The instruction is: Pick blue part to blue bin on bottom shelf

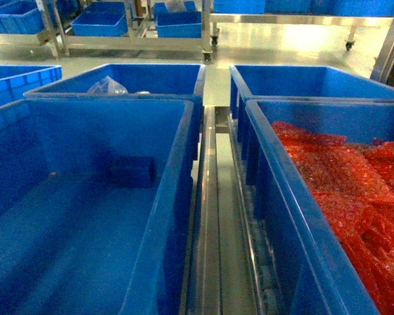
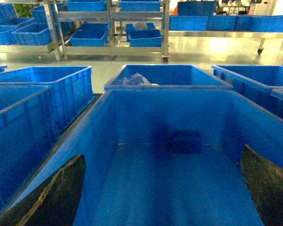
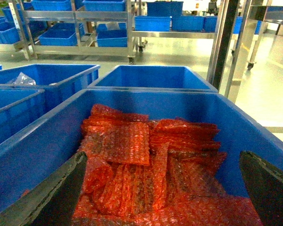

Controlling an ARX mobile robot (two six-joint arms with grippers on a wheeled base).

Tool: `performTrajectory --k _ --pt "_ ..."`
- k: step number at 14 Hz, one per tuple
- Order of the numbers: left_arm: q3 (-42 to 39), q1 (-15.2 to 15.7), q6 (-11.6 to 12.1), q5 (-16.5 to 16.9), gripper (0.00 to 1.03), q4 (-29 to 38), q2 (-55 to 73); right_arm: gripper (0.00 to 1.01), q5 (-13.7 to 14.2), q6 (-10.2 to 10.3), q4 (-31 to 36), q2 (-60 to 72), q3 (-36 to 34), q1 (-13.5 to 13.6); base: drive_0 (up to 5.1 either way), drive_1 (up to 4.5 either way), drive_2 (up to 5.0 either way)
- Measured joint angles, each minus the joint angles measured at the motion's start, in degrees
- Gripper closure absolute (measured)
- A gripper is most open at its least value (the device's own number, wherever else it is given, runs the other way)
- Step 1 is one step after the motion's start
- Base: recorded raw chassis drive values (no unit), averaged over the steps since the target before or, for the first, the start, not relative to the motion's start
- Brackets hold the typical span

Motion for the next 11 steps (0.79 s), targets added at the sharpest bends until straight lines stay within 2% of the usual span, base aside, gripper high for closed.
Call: performTrajectory --k 11 --pt "0.00 0.00 -0.02 0.00 0.05 0.00 0.00 0.03 0.00 0.00 0.02 0.00 0.00 0.00 0.0 0.00 0.0"
